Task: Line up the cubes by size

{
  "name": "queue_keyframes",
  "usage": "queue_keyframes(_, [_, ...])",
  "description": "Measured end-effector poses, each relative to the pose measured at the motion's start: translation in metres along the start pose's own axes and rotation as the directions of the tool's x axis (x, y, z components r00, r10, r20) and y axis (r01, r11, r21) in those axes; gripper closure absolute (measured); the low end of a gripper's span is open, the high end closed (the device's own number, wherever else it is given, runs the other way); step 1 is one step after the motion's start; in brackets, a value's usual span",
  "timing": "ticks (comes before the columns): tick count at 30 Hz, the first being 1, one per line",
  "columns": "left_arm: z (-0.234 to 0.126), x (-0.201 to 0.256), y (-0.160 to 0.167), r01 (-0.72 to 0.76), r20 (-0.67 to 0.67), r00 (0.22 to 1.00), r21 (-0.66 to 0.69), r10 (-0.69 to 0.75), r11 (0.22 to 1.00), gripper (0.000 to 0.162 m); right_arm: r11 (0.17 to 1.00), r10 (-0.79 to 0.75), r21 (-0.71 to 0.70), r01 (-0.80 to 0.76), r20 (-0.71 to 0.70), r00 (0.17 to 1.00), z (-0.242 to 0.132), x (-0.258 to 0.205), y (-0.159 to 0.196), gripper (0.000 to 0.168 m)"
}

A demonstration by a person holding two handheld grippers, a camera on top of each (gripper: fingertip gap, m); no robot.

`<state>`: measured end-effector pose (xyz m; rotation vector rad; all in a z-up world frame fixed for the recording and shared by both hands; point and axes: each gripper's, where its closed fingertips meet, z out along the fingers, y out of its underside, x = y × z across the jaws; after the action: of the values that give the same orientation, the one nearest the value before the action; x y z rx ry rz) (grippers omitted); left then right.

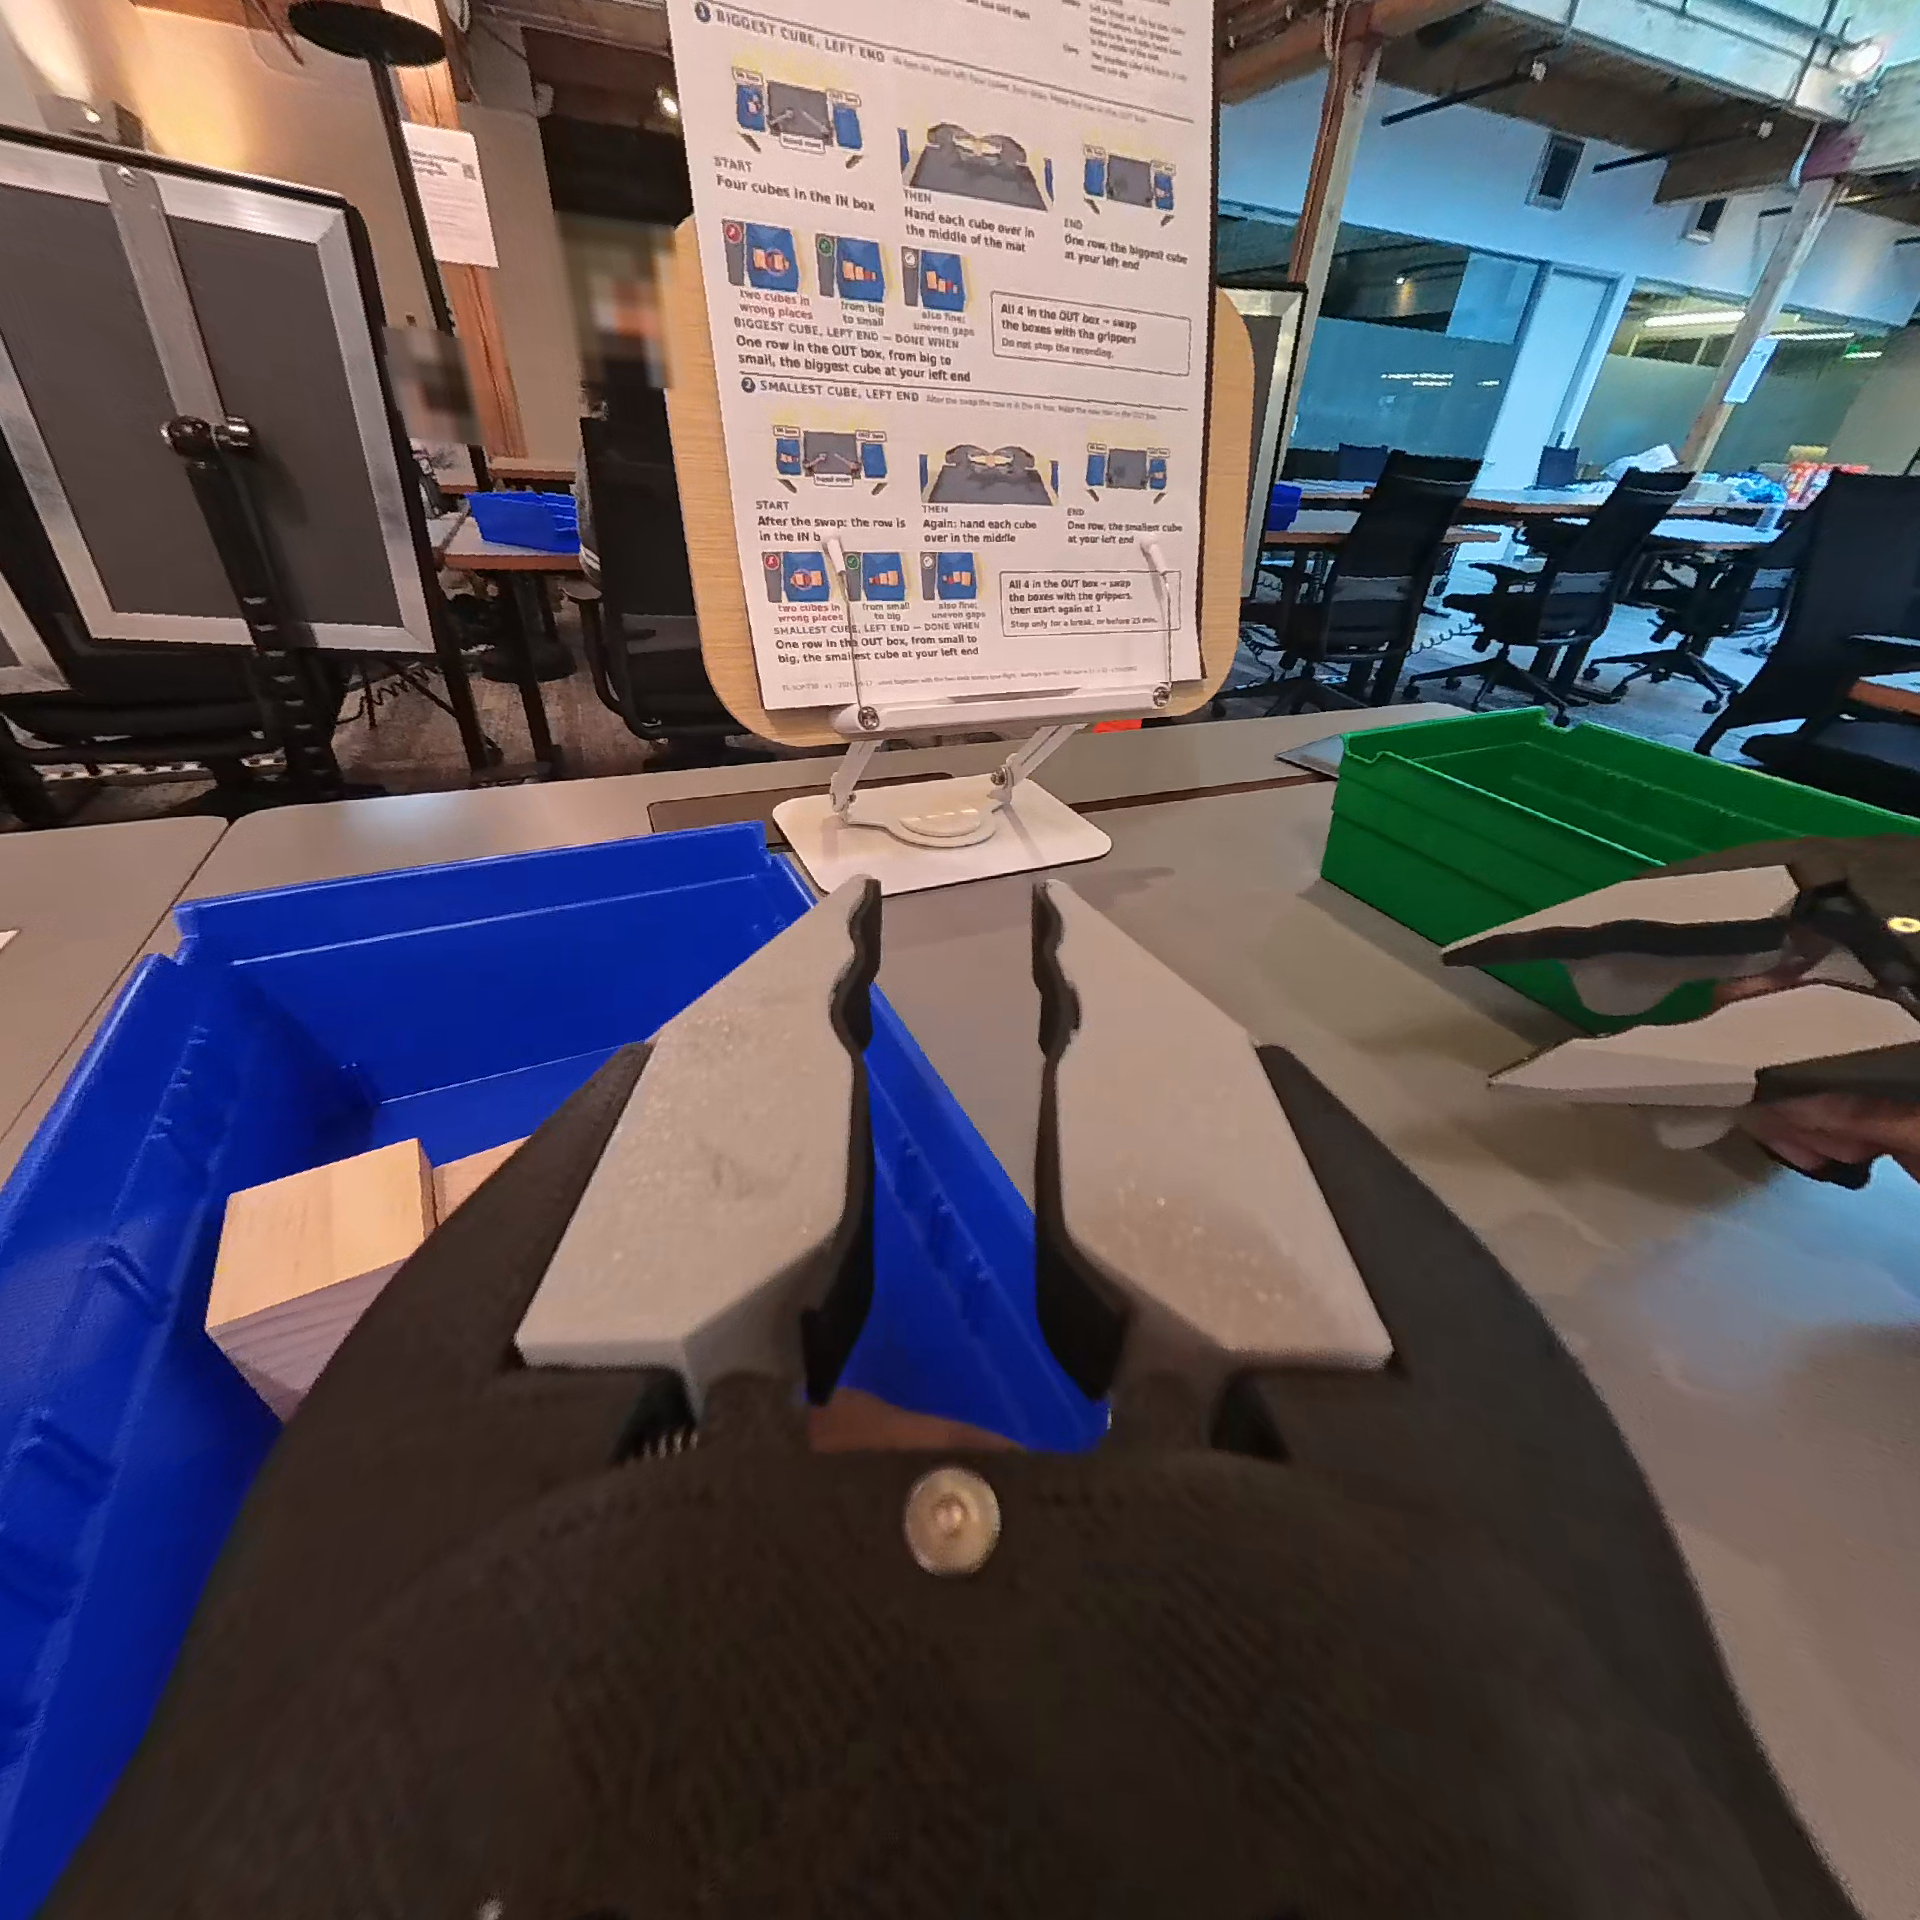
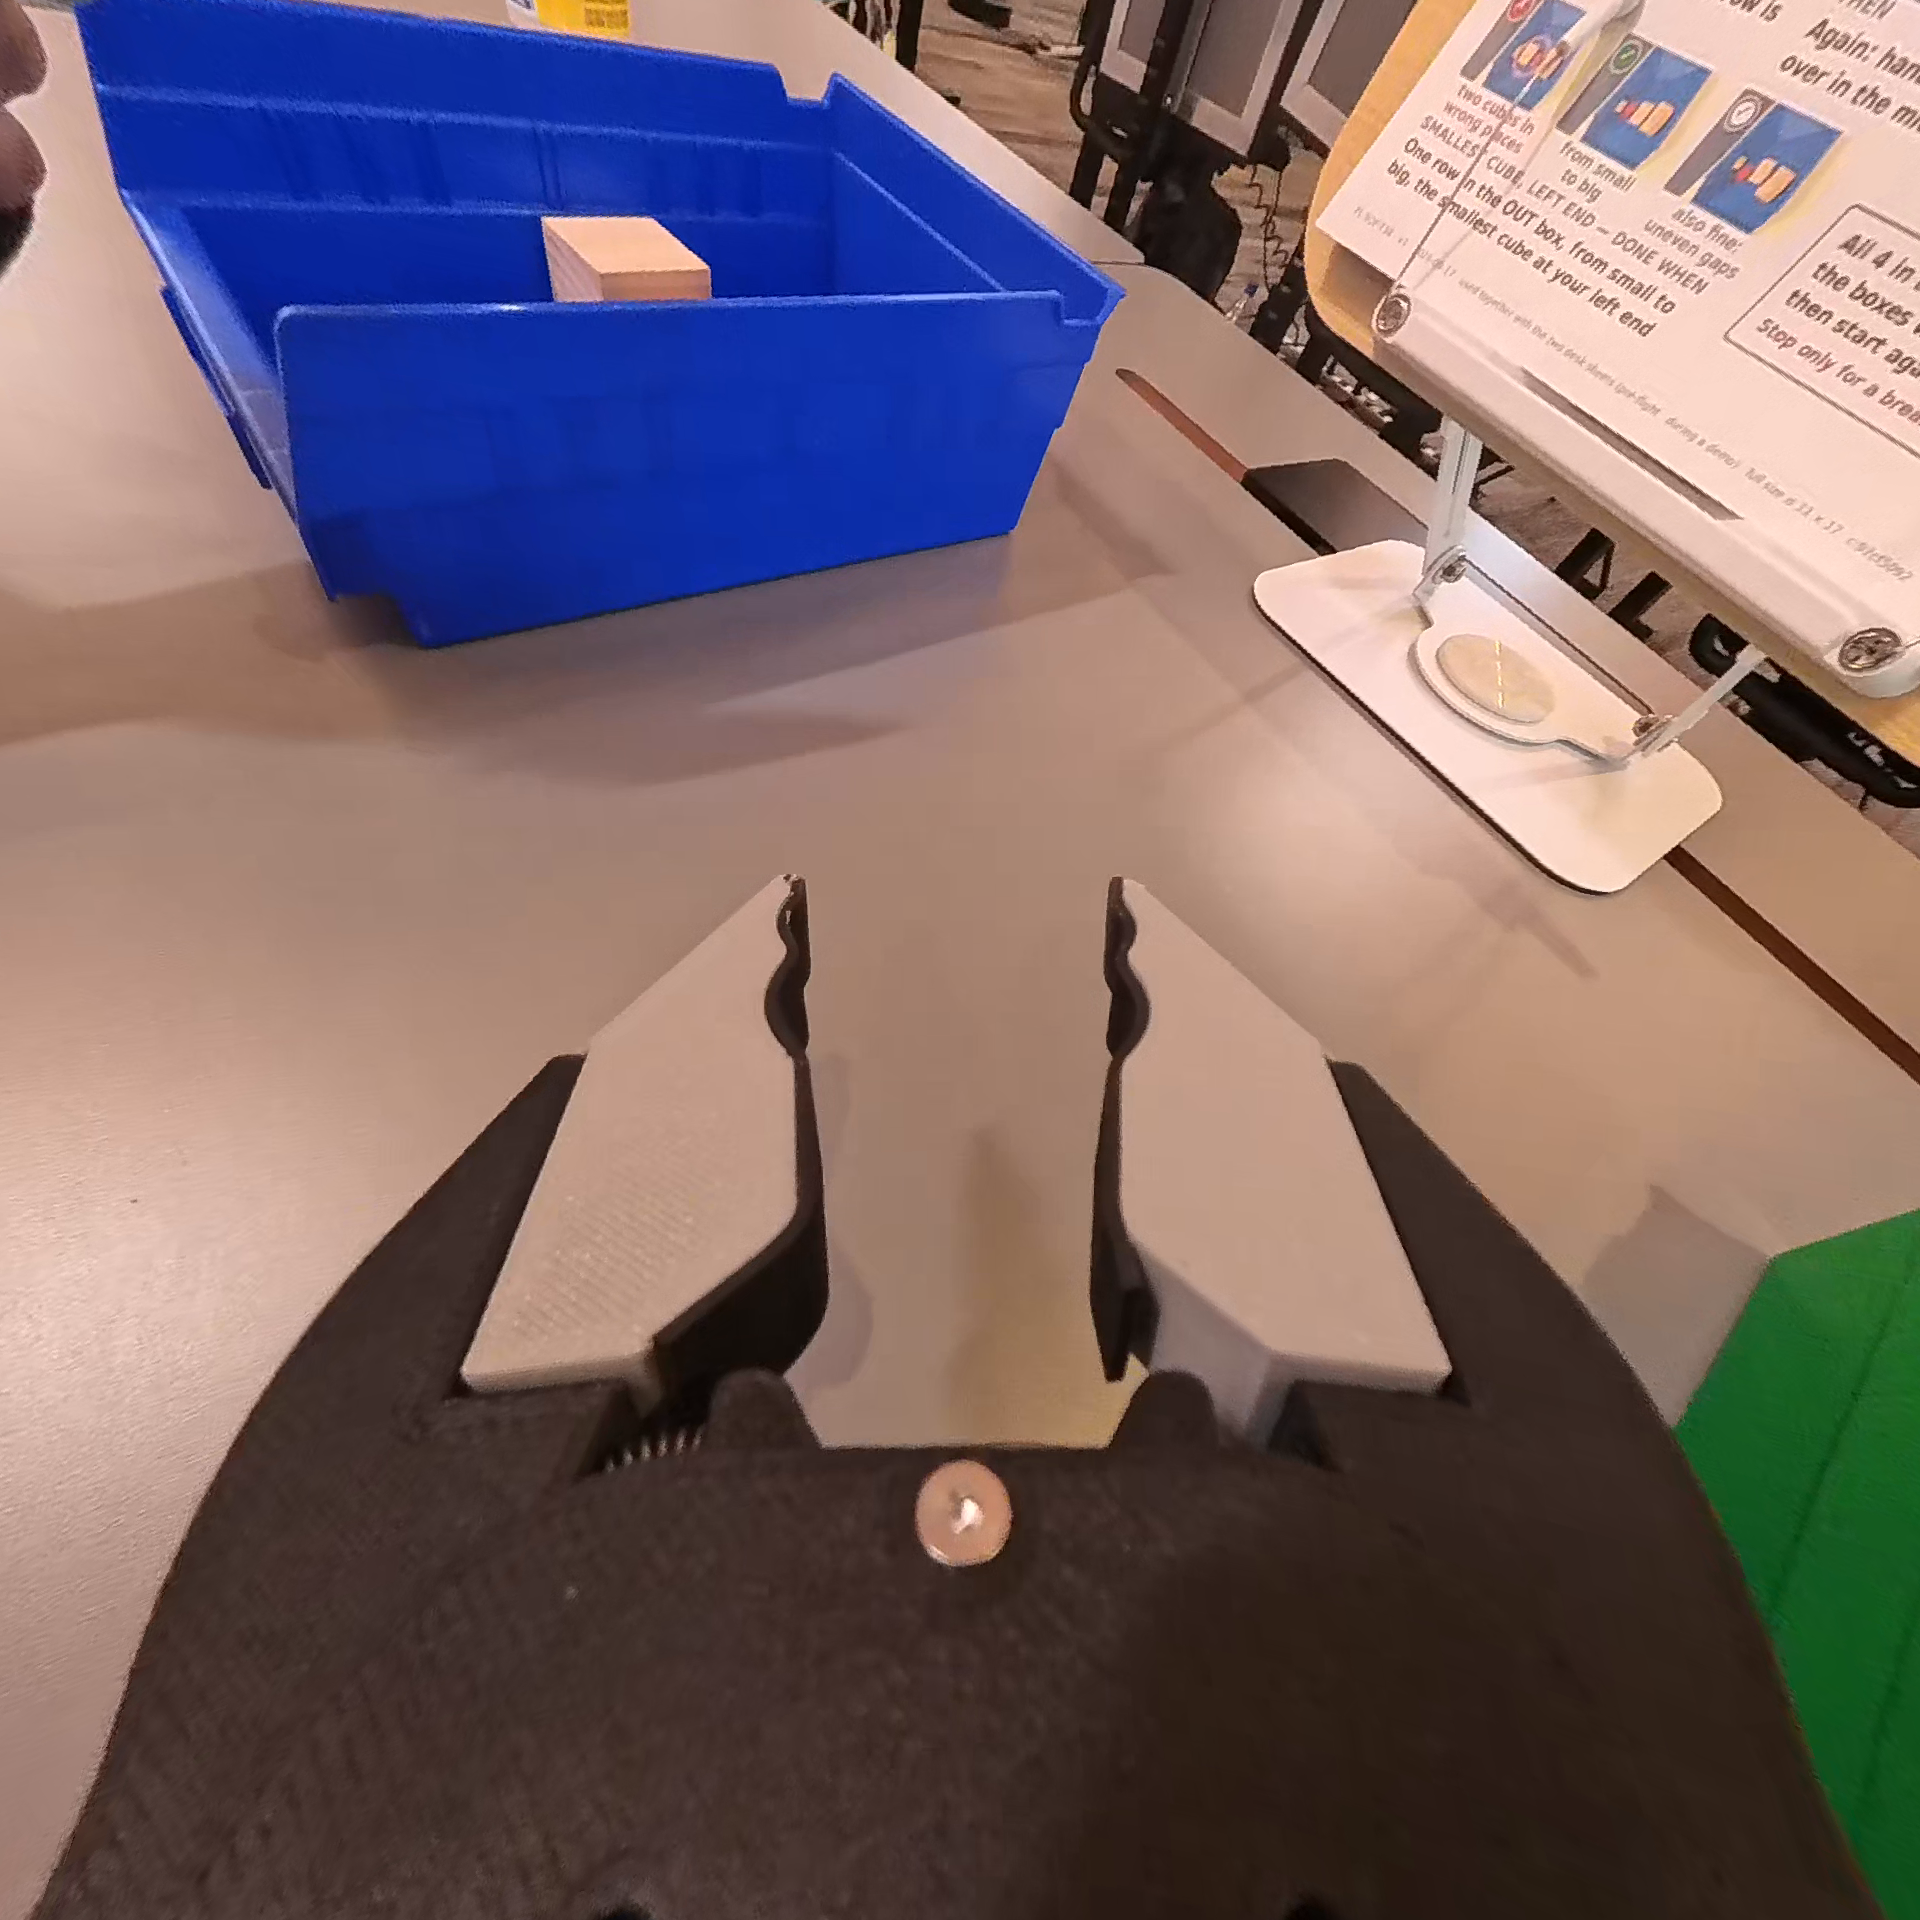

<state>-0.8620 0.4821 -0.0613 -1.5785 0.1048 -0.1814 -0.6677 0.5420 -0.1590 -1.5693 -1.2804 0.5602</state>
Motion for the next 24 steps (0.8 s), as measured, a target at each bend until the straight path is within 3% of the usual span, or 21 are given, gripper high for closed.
queue_keyframes(1, [0.0, 0.001, 0.0, -0.003, -0.002, 1.0, -0.002, 0.003, 1.0, 0.135, 1.0, -0.003, 0.002, 0.003, -0.003, 1.0, 0.0, 0.0, 0.0, 0.113])
queue_keyframes(24, [0.004, -0.027, 0.023, 0.026, 0.057, 0.998, -0.08, -0.021, 0.996, 0.135, 1.0, -0.001, -0.006, 0.001, -0.004, 1.0, -0.001, 0.0, 0.002, 0.115])
